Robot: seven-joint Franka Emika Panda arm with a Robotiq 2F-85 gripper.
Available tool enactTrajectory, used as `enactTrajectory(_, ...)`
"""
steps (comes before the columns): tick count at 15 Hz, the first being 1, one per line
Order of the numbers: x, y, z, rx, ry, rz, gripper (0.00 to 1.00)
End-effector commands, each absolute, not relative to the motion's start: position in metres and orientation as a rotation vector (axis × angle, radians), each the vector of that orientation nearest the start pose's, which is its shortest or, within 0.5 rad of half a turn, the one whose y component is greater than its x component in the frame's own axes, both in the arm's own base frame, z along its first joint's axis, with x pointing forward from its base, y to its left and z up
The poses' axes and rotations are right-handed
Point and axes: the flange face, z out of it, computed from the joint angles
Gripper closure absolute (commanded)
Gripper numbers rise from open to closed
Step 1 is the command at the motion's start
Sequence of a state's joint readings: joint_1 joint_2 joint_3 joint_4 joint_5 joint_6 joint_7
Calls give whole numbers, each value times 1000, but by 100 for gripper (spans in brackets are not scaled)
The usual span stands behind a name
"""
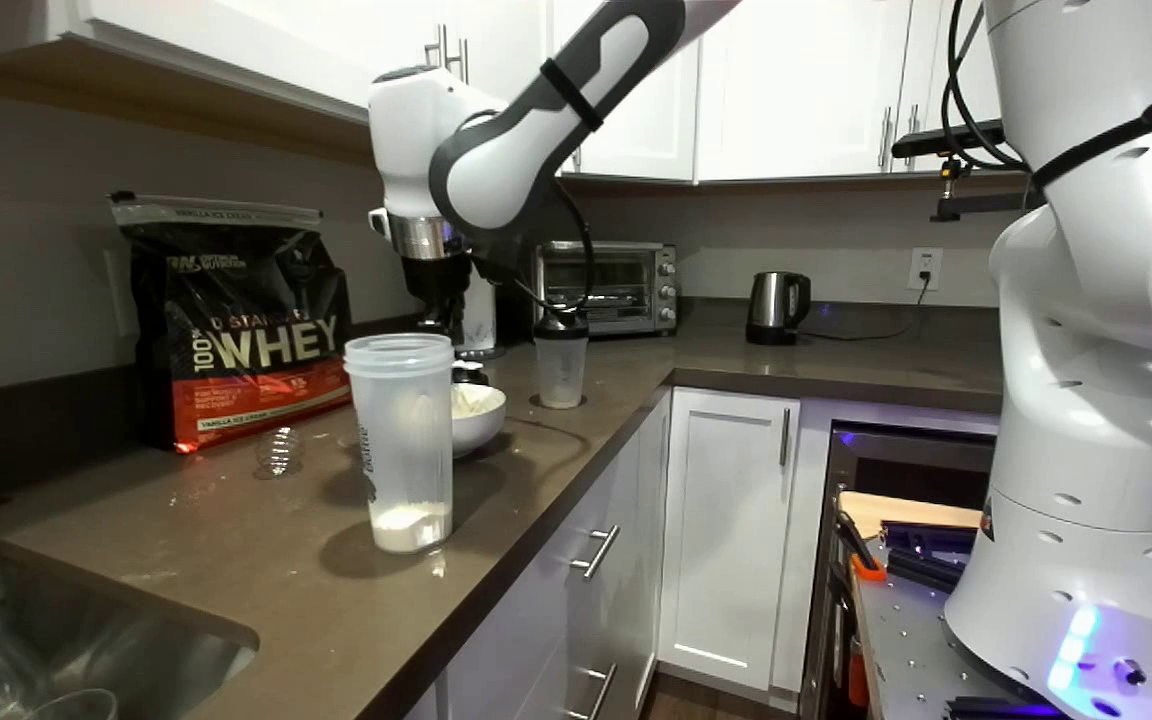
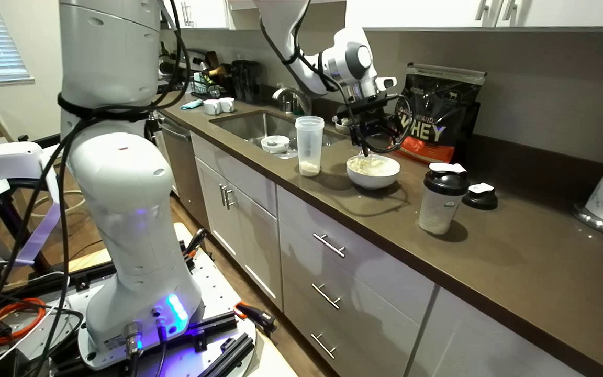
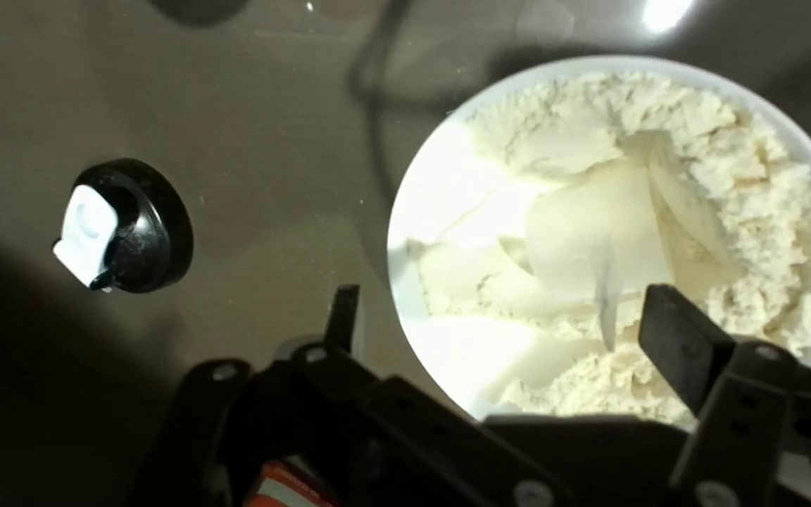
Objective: Take a scoop of whey from the bowl and put it in the shaker bottle
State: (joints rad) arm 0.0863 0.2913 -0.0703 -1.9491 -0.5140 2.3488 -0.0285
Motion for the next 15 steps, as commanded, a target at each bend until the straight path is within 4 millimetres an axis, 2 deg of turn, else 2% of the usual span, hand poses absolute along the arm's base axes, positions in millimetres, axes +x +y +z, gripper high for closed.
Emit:
enactTrajectory(1, 611, -10, 344, -3540, -678, -209, 0)
enactTrajectory(5, 612, -18, 343, -3563, -645, -206, 0)
enactTrajectory(15, 616, 4, 345, -3508, -663, -230, 0)
